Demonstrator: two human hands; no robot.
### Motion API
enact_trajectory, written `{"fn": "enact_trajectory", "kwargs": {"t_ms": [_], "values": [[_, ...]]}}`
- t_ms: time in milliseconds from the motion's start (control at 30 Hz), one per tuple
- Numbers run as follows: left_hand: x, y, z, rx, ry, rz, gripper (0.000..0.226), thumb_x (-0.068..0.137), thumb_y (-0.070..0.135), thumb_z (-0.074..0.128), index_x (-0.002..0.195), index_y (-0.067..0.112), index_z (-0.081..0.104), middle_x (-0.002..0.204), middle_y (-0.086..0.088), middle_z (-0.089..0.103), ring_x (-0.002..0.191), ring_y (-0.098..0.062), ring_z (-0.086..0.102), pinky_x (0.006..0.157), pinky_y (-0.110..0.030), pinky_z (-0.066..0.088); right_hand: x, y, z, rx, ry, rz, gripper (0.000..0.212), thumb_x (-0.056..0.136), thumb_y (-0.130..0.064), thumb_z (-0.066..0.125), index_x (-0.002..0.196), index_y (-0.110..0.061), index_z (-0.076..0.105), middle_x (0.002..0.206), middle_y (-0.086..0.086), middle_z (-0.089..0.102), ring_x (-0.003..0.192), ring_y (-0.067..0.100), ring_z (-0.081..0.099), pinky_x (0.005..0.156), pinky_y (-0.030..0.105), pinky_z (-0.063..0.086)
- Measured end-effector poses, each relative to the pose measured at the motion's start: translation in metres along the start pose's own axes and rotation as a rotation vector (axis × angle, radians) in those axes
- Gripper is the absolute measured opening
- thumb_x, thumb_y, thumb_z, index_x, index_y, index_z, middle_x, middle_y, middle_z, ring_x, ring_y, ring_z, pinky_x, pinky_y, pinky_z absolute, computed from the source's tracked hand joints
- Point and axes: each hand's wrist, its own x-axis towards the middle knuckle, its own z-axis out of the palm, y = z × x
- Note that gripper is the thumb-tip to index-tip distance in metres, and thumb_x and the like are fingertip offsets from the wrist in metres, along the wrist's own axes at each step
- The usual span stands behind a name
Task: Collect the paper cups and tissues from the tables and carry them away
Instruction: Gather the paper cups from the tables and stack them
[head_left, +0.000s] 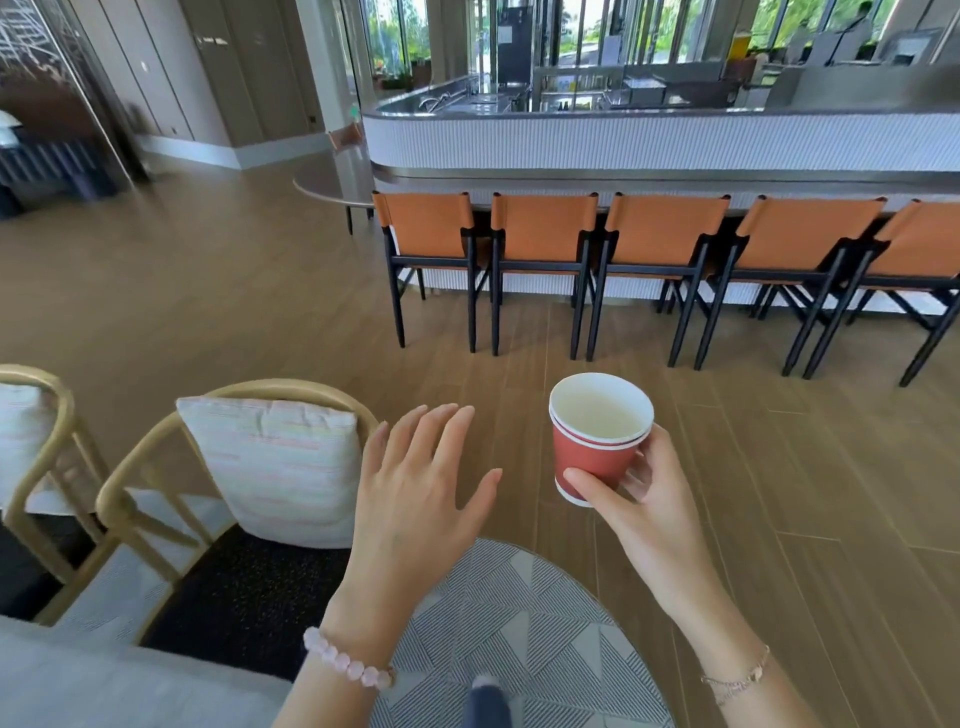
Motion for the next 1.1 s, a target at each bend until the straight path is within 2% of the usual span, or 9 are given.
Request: {"fn": "enact_trajectory", "kwargs": {"t_ms": [67, 200, 367, 467, 633, 700, 833, 1100], "values": [[0.029, -0.007, 0.022, 0.0, 0.002, 0.01, 0.053, 0.086, 0.048, 0.045, 0.125, 0.014, 0.055, 0.124, 0.0, 0.059, 0.119, -0.026, 0.052, 0.097, -0.052, 0.041, 0.031, 0.01, -0.001, -0.013, 0.016, 0.001, 0.06, 0.071, -0.002, 0.079, 0.12, -0.022, 0.052, 0.097, -0.022, 0.068, 0.091, -0.003, 0.066, 0.065, 0.007, 0.05], [0.099, -0.03, 0.066, 0.014, 0.021, 0.0, 0.054, 0.086, 0.05, 0.045, 0.127, 0.016, 0.054, 0.125, 0.001, 0.058, 0.121, -0.024, 0.051, 0.102, -0.05, 0.038, 0.107, 0.029, 0.004, -0.04, 0.025, -0.014, 0.061, 0.071, -0.006, 0.08, 0.12, -0.027, 0.052, 0.103, -0.019, 0.067, 0.096, -0.001, 0.065, 0.068, 0.008, 0.05], [0.198, -0.059, 0.11, 0.001, 0.029, -0.006, 0.053, 0.084, 0.047, 0.051, 0.127, 0.015, 0.055, 0.125, -0.001, 0.06, 0.121, -0.026, 0.052, 0.103, -0.05, 0.036, 0.214, 0.04, 0.019, -0.066, 0.031, -0.013, 0.062, 0.071, -0.012, 0.081, 0.118, -0.037, 0.05, 0.105, -0.028, 0.064, 0.098, -0.005, 0.063, 0.07, 0.006, 0.048], [0.249, -0.076, 0.133, 0.008, 0.023, 0.012, 0.053, 0.085, 0.047, 0.05, 0.127, 0.015, 0.055, 0.125, -0.001, 0.059, 0.121, -0.026, 0.052, 0.104, -0.049, 0.036, 0.273, 0.047, 0.029, -0.075, 0.035, -0.014, 0.063, 0.07, -0.016, 0.082, 0.122, -0.034, 0.049, 0.107, -0.026, 0.064, 0.1, -0.004, 0.062, 0.072, 0.006, 0.048], [0.312, -0.106, 0.164, 0.023, 0.042, -0.002, 0.053, 0.085, 0.048, 0.048, 0.126, 0.014, 0.056, 0.124, -0.001, 0.06, 0.119, -0.027, 0.053, 0.102, -0.05, 0.038, 0.356, 0.061, 0.05, -0.043, 0.015, -0.024, 0.061, 0.071, -0.011, 0.08, 0.119, -0.033, 0.05, 0.106, -0.021, 0.065, 0.097, -0.005, 0.063, 0.069, 0.006, 0.048], [0.334, -0.118, 0.176, 0.033, 0.06, -0.01, 0.054, 0.085, 0.049, 0.045, 0.125, 0.014, 0.056, 0.123, -0.001, 0.061, 0.119, -0.027, 0.054, 0.101, -0.05, 0.038, 0.387, 0.067, 0.059, -0.039, -0.006, -0.031, 0.06, 0.071, -0.012, 0.08, 0.118, -0.034, 0.05, 0.105, -0.023, 0.065, 0.097, -0.005, 0.063, 0.07, 0.006, 0.048], [0.377, -0.143, 0.204, 0.063, 0.091, -0.05, 0.052, 0.085, 0.048, 0.045, 0.124, 0.015, 0.057, 0.121, 0.0, 0.061, 0.117, -0.026, 0.054, 0.1, -0.049, 0.039, 0.451, 0.083, 0.078, -0.015, -0.08, -0.038, 0.062, 0.072, -0.012, 0.08, 0.124, -0.026, 0.049, 0.112, -0.011, 0.065, 0.099, 0.0, 0.064, 0.073, 0.011, 0.05], [0.473, -0.195, 0.263, 0.171, 0.115, -0.182, 0.053, 0.085, 0.048, 0.047, 0.123, 0.014, 0.058, 0.121, -0.001, 0.061, 0.116, -0.027, 0.055, 0.099, -0.048, 0.04, 0.595, 0.124, 0.121, 0.022, -0.257, -0.034, 0.064, 0.073, -0.011, 0.08, 0.126, -0.024, 0.048, 0.114, -0.011, 0.063, 0.098, -0.003, 0.063, 0.07, 0.007, 0.05]]}}
